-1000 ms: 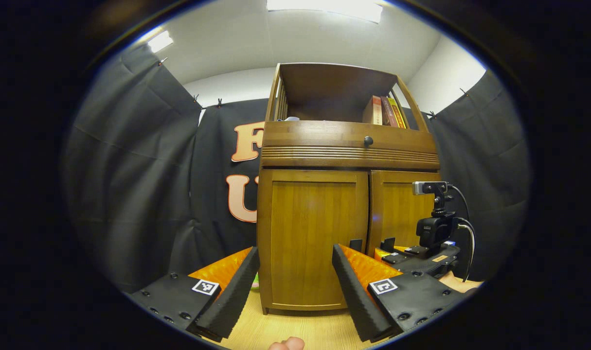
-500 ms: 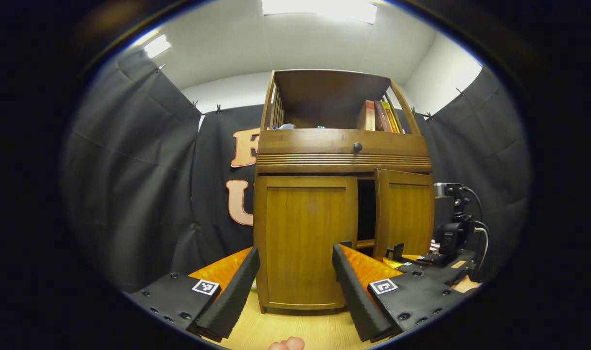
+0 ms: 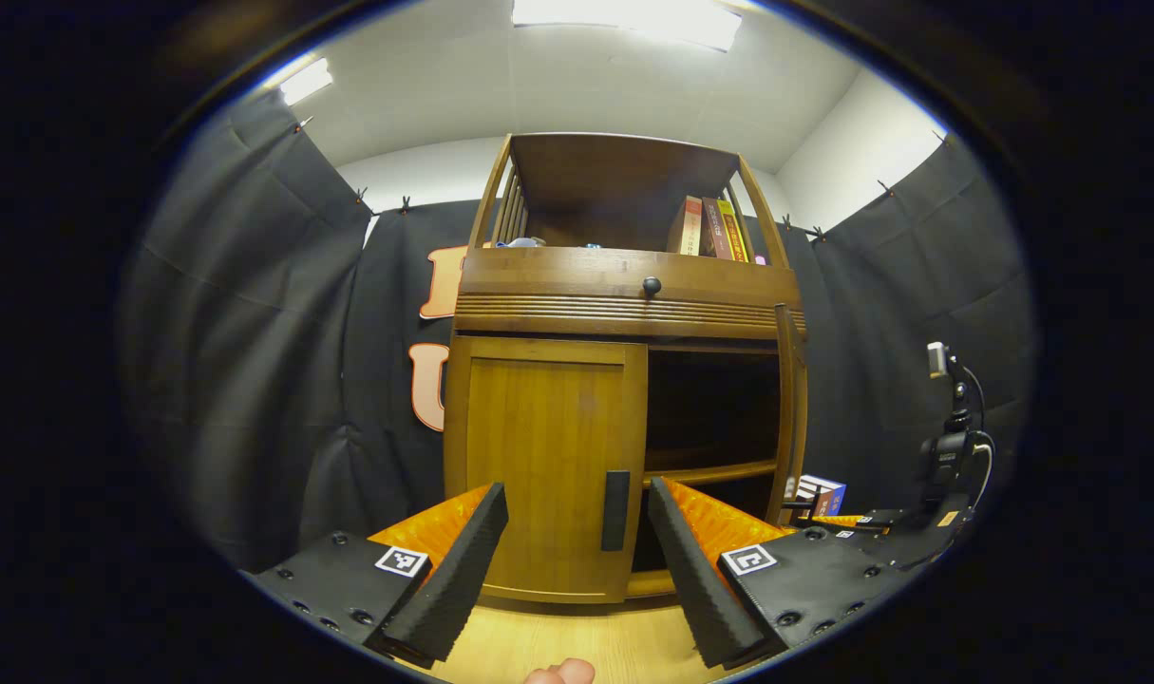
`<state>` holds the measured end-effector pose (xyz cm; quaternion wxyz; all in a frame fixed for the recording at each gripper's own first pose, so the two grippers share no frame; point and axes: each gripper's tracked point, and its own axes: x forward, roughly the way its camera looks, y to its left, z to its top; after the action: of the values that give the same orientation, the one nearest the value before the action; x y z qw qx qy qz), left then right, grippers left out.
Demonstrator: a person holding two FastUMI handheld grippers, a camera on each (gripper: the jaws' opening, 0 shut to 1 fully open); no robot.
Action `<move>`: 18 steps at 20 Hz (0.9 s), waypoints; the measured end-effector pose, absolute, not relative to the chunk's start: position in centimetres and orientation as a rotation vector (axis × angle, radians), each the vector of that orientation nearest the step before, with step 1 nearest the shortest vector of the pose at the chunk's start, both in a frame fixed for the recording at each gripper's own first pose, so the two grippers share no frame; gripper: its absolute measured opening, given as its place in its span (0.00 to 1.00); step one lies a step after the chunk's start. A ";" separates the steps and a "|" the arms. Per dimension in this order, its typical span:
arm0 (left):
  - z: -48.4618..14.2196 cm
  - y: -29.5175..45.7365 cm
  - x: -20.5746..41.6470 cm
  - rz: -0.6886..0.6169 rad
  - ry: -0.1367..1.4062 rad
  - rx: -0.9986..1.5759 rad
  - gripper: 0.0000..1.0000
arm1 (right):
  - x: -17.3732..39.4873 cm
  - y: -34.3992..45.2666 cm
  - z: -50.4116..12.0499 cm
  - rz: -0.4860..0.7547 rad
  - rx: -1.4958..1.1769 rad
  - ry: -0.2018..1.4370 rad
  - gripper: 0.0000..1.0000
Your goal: Open the right door of the double-door shoe cabinet with the right hand, and open the left door with the left hand.
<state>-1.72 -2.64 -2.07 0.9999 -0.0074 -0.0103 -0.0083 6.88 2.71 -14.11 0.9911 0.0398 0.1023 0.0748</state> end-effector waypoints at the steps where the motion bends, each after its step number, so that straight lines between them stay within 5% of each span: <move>1: -2.2 -2.8 -1.7 -0.019 -0.019 -0.017 0.95 | 6.5 2.2 -14.2 0.146 0.073 0.203 0.13; 2: -2.2 -3.0 -1.8 -0.020 -0.020 -0.018 0.96 | 6.2 1.7 -14.2 0.138 0.072 0.203 0.23; 6: -2.1 -3.6 -2.0 -0.014 -0.029 -0.006 0.95 | 4.8 -1.0 -14.4 0.092 0.071 0.215 0.22; 7: -1.9 -3.7 -2.0 -0.014 -0.032 -0.003 0.95 | 4.2 -2.0 -14.3 0.078 0.067 0.219 0.12; 8: -2.1 -4.0 -1.9 -0.016 -0.034 0.000 0.96 | 3.8 -3.1 -14.4 0.060 0.064 0.221 0.20; 13: -1.9 -5.7 -1.3 -0.027 -0.036 0.005 0.96 | 2.6 -7.2 -14.4 -0.002 0.058 0.215 0.13; 14: -2.0 -6.0 -1.3 -0.030 -0.035 0.008 0.96 | 2.6 -8.1 -14.5 -0.020 0.039 0.214 0.23; 15: -2.0 -6.4 -1.3 -0.033 -0.034 0.009 0.96 | 2.4 -9.2 -14.5 -0.039 0.020 0.215 0.12; 18: -2.3 -7.0 -1.3 -0.036 -0.031 0.015 0.96 | 2.2 -12.0 -14.5 -0.078 0.031 0.216 0.07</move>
<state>-1.31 -7.04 -2.26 0.9997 0.0075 -0.0157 -0.0178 2.19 -12.04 -14.45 0.9933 0.0157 0.1079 -0.0389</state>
